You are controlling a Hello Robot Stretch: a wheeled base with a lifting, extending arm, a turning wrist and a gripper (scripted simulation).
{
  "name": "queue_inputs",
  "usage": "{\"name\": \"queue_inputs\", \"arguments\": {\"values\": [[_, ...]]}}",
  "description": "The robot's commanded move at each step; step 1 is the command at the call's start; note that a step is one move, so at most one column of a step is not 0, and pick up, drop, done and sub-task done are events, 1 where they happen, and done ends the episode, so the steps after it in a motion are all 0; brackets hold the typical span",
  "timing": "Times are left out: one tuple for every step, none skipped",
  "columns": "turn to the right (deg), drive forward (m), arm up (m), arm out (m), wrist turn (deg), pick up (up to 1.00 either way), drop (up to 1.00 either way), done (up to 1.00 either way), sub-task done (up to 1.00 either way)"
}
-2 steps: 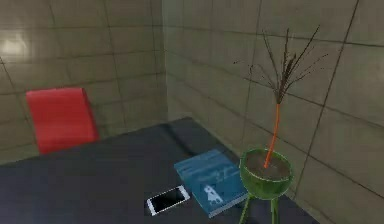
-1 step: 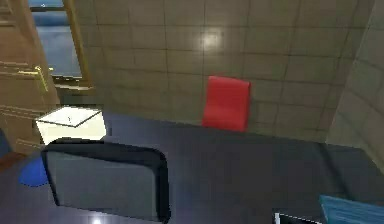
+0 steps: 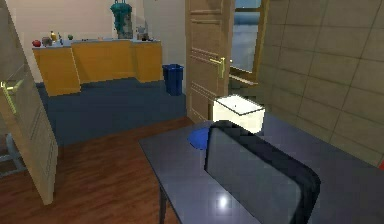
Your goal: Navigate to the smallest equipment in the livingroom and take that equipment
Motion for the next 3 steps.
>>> {"name": "queue_inputs", "arguments": {"values": [[0.0,0.00,0.50,0.00,0.0,0.00,0.00,0.00,0.00],[0.0,0.00,0.36,0.00,0.0,0.00,0.00,0.00,0.00],[0.0,0.00,0.00,0.30,0.0,0.00,0.00,0.00,0.00]]}}
